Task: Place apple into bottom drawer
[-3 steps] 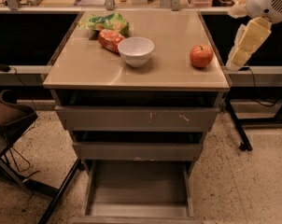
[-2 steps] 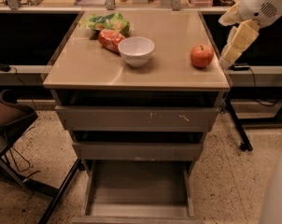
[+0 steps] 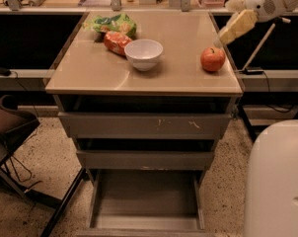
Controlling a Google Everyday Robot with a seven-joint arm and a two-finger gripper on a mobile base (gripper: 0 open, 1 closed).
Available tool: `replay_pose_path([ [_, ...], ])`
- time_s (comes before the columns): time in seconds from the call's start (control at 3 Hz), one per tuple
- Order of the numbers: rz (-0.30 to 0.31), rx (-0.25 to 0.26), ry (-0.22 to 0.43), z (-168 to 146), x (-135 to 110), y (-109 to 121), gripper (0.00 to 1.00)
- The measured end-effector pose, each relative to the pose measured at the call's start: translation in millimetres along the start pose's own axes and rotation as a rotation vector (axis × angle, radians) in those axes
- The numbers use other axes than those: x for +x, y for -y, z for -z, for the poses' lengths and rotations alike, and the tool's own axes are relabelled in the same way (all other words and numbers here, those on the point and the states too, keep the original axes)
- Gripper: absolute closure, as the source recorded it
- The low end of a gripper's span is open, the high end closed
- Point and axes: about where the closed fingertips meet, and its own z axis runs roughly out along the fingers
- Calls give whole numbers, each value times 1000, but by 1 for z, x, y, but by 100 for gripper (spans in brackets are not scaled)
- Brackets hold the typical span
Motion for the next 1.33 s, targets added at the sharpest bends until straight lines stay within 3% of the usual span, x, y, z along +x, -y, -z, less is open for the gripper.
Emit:
replay_pose_path([
  [0.33, 39, 74, 48, 15, -25, 13, 0],
  [1.0, -57, 43, -112, -27, 61, 33, 0],
  [1.33, -116, 53, -143, -38, 102, 44, 0],
])
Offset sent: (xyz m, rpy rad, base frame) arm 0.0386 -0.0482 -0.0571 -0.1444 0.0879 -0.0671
